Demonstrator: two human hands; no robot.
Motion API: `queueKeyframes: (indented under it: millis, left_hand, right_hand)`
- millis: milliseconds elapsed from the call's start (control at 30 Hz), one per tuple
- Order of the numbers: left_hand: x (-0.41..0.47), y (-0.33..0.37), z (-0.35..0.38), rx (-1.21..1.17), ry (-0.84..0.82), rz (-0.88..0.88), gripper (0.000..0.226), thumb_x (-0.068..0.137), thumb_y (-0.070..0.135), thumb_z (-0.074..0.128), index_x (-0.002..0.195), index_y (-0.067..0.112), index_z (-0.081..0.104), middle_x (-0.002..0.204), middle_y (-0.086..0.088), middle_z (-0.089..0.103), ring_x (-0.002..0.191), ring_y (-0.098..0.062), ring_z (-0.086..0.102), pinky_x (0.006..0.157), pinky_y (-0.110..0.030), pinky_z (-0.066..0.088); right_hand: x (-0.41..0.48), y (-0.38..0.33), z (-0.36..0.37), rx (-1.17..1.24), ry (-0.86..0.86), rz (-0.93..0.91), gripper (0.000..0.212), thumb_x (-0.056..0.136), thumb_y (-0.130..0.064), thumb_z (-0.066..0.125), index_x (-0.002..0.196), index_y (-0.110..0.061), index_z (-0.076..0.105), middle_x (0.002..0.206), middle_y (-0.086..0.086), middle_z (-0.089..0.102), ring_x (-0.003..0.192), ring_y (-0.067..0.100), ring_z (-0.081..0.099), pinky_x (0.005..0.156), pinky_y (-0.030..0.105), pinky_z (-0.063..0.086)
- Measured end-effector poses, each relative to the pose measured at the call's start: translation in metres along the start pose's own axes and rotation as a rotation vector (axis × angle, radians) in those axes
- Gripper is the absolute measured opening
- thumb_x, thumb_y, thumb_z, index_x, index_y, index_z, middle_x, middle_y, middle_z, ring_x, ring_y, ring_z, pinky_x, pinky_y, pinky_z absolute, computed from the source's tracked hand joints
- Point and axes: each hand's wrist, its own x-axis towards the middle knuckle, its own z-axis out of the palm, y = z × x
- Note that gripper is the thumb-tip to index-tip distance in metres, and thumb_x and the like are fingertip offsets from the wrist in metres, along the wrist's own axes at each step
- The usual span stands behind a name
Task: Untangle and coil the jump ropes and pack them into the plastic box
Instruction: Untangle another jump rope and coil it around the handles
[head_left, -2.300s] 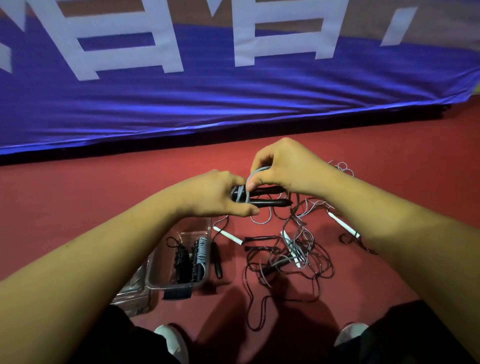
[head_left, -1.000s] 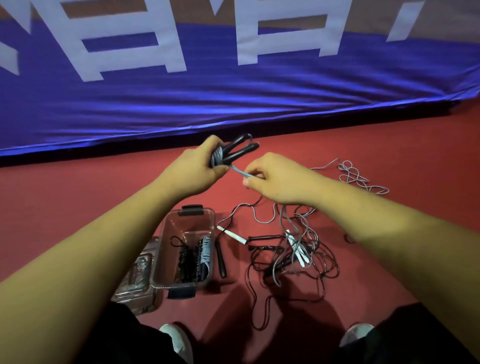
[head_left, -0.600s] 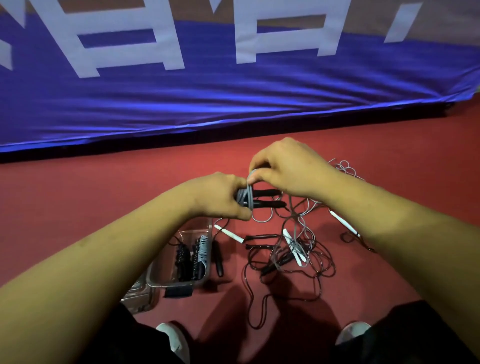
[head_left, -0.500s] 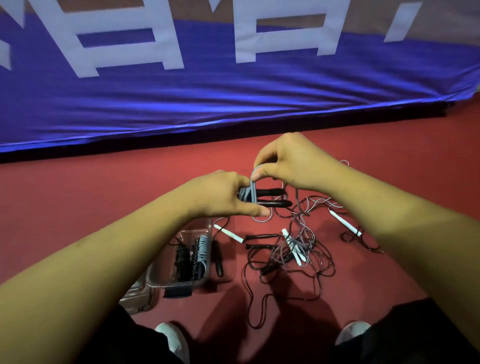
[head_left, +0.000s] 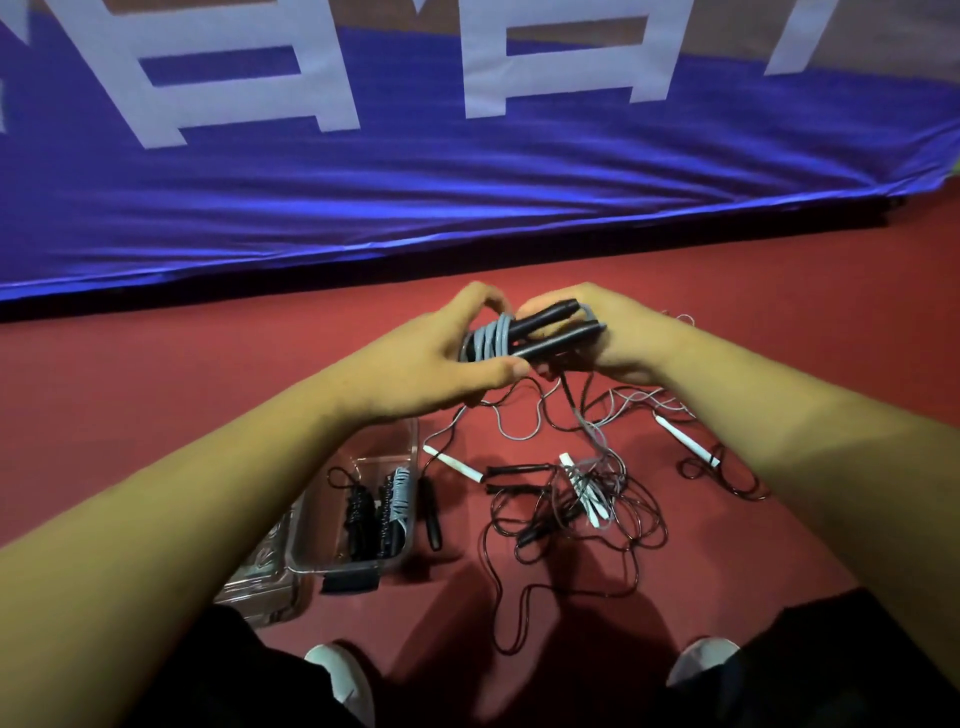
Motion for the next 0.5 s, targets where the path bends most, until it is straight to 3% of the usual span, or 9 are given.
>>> queueKeyframes:
  millis: [67, 133, 267, 400, 500]
  left_hand:
    - [0.001, 0.003, 0.0, -0.142, 0.031, 0.05, 0.047, 0.09, 0.035, 0.067, 0.13, 0.035, 0.043, 0.073, -0.004, 0.059, 0.06, -0.017, 0.055, 0.054, -0.035, 0.044]
    - [0.005, 0.005, 0.0, -0.244, 0.088, 0.079, 0.038, 0.092, 0.027, 0.064, 0.127, 0.03, 0.05, 0.077, -0.019, 0.055, 0.059, -0.02, 0.052, 0.05, -0.035, 0.038]
    - [0.014, 0.002, -0.014, -0.146, 0.28, 0.036, 0.021, 0.093, 0.017, 0.066, 0.11, 0.018, 0.053, 0.065, -0.004, 0.057, 0.051, -0.011, 0.049, 0.047, -0.026, 0.04]
    - [0.017, -0.019, -0.041, -0.006, 0.464, -0.104, 0.031, 0.087, 0.024, 0.074, 0.109, 0.023, 0.052, 0.069, -0.007, 0.065, 0.047, -0.013, 0.055, 0.051, -0.028, 0.047]
    - [0.014, -0.033, -0.047, 0.317, 0.418, -0.199, 0.035, 0.082, 0.032, 0.078, 0.106, 0.027, 0.054, 0.084, 0.0, 0.07, 0.056, -0.015, 0.069, 0.068, -0.031, 0.056]
  right_hand:
    - [0.001, 0.003, 0.004, 0.102, 0.062, 0.032, 0.024, 0.089, 0.003, 0.058, 0.077, -0.016, 0.067, 0.066, 0.005, 0.059, 0.057, 0.014, 0.056, 0.055, 0.026, 0.048]
    - [0.004, 0.005, 0.006, 0.119, 0.095, 0.057, 0.027, 0.093, -0.002, 0.056, 0.074, -0.017, 0.068, 0.061, 0.001, 0.057, 0.055, 0.014, 0.05, 0.053, 0.026, 0.043]
    - [0.011, 0.0, 0.013, 0.088, 0.015, 0.102, 0.032, 0.102, -0.027, 0.043, 0.09, -0.006, 0.064, 0.056, 0.0, 0.032, 0.05, 0.012, 0.025, 0.042, 0.02, 0.025]
    - [0.008, -0.014, 0.025, -0.155, 0.028, 0.08, 0.037, 0.102, -0.031, 0.046, 0.091, -0.001, 0.064, 0.05, -0.002, 0.034, 0.042, 0.012, 0.028, 0.041, 0.021, 0.029]
    - [0.009, -0.027, 0.034, -0.661, 0.058, -0.078, 0.032, 0.097, -0.032, 0.054, 0.082, -0.007, 0.067, 0.057, 0.003, 0.048, 0.05, 0.014, 0.04, 0.05, 0.026, 0.033]
